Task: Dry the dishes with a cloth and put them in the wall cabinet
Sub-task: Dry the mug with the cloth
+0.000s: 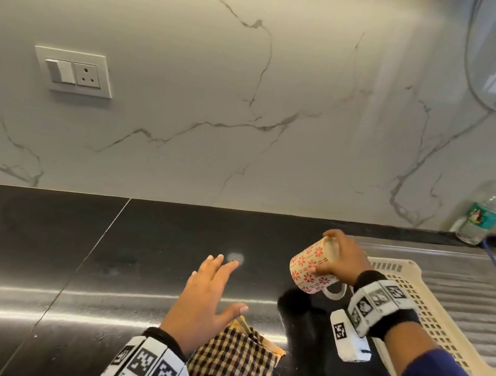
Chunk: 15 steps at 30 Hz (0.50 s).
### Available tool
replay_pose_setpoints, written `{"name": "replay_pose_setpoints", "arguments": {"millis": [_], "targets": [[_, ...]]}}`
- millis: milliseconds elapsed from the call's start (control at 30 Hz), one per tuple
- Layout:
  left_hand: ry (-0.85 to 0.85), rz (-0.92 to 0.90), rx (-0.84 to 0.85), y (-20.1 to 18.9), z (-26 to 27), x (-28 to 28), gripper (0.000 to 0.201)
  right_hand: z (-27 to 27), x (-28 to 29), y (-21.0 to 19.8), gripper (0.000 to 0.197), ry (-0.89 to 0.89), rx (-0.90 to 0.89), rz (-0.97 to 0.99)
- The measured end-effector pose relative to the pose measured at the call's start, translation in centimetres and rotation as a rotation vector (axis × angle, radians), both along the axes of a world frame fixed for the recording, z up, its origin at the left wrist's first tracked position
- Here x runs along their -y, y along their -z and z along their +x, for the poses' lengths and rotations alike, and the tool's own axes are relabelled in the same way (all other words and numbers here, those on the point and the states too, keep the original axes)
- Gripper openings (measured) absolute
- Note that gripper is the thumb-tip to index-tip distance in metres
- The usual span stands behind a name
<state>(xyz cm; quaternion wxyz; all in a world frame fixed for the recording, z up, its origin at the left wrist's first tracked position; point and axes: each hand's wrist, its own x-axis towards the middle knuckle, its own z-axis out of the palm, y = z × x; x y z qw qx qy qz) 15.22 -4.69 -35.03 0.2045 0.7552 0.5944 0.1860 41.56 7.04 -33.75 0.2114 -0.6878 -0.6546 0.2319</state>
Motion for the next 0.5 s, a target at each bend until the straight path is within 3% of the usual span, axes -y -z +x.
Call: {"name": "replay_pose_setpoints", "arguments": {"millis": [133, 233, 400, 500], "targets": [[0.017, 0.035, 0.114, 0.3, 0.1, 0.2, 0.079, -1.5, 3.2, -2.7, 0.061, 0.015, -0.607, -0.036], [0.027, 0.024, 0.325, 0.2, 0.5, 0.6, 0.094, -3.3, 6.2, -3.5, 0.062, 0.080, -0.994, -0.162], [-0.059, -0.163, 0.848, 0.6, 1.1, 1.6, 0.121, -7.1, 10.4, -3.0, 0.060, 0.158, -1.323, -0.423], [-0.058, -0.235, 1.171, 1.1, 1.2, 2.2, 0.102, -9.1, 11.9, -2.2, 0.054, 0.147, -1.466, -0.538]]}}
